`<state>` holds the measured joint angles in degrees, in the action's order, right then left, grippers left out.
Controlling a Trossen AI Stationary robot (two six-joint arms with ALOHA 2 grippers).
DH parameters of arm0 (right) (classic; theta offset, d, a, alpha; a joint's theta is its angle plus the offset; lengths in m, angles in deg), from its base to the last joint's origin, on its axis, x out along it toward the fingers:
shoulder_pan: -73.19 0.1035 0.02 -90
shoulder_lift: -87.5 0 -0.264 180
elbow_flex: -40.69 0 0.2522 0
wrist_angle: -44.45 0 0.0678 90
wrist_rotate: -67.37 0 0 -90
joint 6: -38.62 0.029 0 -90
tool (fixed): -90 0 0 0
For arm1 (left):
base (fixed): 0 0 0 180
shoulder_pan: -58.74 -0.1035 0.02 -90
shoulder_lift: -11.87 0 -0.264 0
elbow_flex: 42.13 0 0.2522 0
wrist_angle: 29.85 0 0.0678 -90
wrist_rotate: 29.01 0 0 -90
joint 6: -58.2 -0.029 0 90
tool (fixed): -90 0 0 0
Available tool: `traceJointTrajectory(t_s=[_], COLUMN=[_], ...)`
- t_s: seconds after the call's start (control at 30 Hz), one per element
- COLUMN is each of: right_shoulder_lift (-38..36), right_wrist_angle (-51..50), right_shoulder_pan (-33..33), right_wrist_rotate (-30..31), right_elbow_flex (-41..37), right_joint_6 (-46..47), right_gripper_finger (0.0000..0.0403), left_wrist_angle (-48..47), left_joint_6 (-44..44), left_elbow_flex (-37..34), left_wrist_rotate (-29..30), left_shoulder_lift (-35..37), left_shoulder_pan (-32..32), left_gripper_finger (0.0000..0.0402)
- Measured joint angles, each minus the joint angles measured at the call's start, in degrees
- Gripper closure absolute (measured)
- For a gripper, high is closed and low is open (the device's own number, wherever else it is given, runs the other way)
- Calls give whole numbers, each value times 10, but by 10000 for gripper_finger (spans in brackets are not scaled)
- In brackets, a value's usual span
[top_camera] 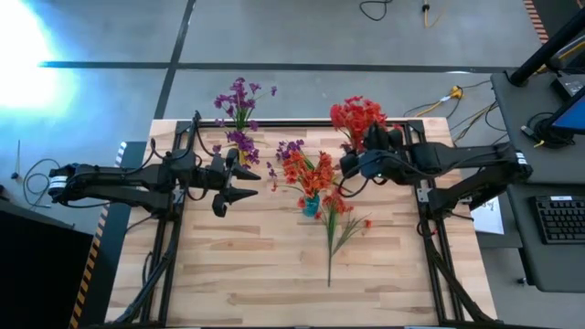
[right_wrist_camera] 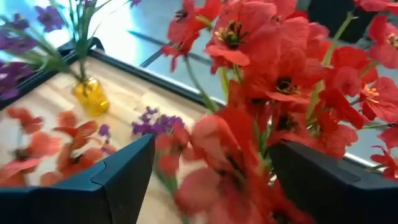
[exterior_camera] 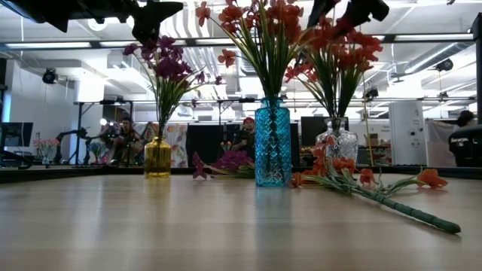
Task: Sort flowers into vase by color
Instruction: Put the red flowers into the transparent vase
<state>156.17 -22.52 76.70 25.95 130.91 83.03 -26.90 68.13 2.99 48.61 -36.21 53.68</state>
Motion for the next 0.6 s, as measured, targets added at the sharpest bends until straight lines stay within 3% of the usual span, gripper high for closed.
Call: traceJointTrajectory(t_s=[0.3, 0.6], right_shoulder_lift=[0, 0], right_wrist_angle=[-102, -157], right_shoulder_pan=[0, 0], right_wrist_rotate=[-98, -151], right_elbow_flex=[73, 137], right_joint_6=[21, 17], right_gripper_finger=[99, 108], left_wrist_angle=[0, 0], left_joint_6=[2, 2], left_elbow_flex=[0, 0], left_wrist_rotate=[0, 0], left_shoulder_lift=[0, 0], left_shoulder_pan=[0, 0], left_gripper_finger=[205, 205])
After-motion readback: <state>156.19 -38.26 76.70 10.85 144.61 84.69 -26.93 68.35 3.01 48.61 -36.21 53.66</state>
